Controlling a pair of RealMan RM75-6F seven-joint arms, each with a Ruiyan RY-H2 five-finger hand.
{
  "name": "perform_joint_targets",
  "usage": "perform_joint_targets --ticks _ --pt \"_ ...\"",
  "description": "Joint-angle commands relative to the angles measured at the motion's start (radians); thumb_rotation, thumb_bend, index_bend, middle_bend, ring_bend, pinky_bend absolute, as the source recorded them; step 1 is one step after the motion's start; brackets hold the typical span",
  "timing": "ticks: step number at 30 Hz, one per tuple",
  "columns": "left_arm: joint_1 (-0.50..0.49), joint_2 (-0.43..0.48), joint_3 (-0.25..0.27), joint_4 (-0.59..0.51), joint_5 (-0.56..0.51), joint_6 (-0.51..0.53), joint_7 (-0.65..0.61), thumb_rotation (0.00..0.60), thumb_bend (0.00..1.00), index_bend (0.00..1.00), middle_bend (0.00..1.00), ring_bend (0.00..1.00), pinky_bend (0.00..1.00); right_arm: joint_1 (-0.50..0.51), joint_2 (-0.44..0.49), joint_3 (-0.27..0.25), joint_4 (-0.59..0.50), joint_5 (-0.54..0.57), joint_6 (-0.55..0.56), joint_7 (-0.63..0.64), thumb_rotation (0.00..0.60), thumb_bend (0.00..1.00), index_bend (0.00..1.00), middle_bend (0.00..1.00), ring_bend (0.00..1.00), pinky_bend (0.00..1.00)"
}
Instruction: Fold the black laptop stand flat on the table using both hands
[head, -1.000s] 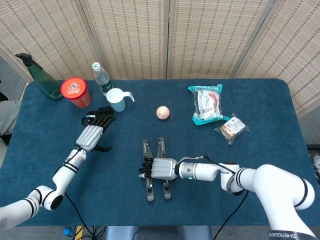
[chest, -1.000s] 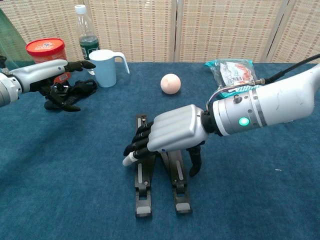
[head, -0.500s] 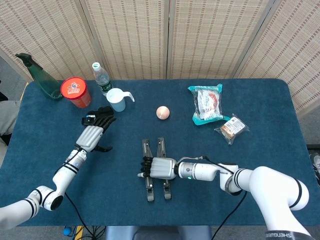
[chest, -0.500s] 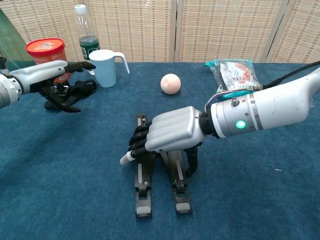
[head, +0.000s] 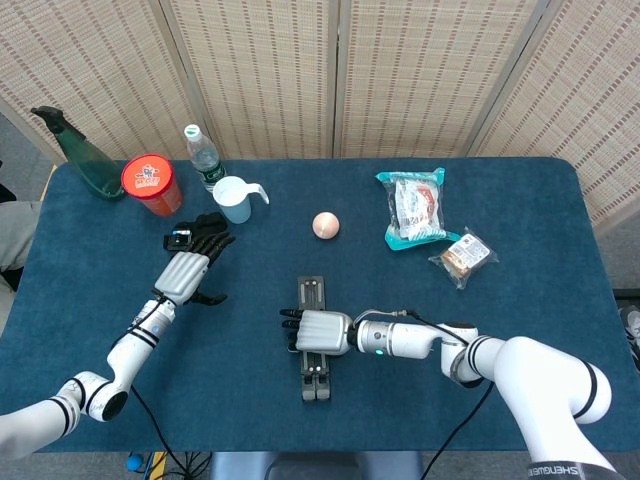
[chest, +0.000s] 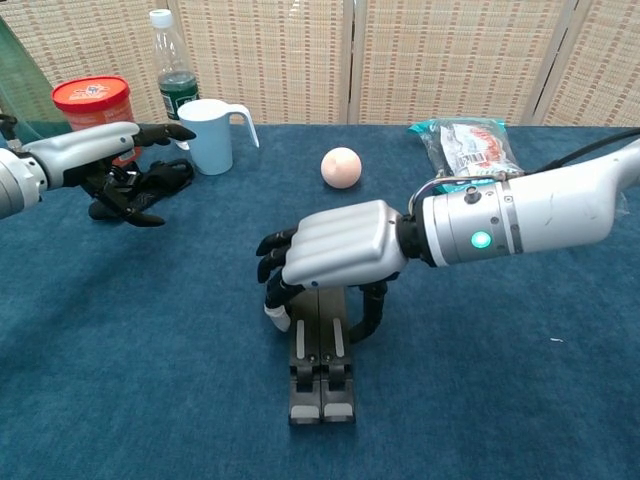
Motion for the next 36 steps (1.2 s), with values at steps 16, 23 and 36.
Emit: perform_joint_targets --ticks 16,23,36 --pt "-0.001 0.034 -0.008 -0.052 -0.001 0.009 0.047 0.600 0.15 0.00 0.01 0.00 0.00 -0.064 0.132 0.064 -0.199 0.142 -0.028 -0.121 0.600 0.17 0.00 0.00 0.00 0.00" --pt "0.042 0.100 -0.011 -0.130 -0.030 0.058 0.134 0.600 0.15 0.00 0.01 0.00 0.00 -0.226 0.276 0.107 -0.357 0.314 0.056 -0.281 0.600 0.17 0.00 0.00 0.00 0.00" --pt "0.233 0.243 0.024 -0.297 -0.139 0.243 0.346 0.600 0.15 0.00 0.00 0.00 0.00 -0.609 0.429 0.128 -0.537 0.606 0.347 -0.469 0.600 0.16 0.00 0.00 0.00 0.00"
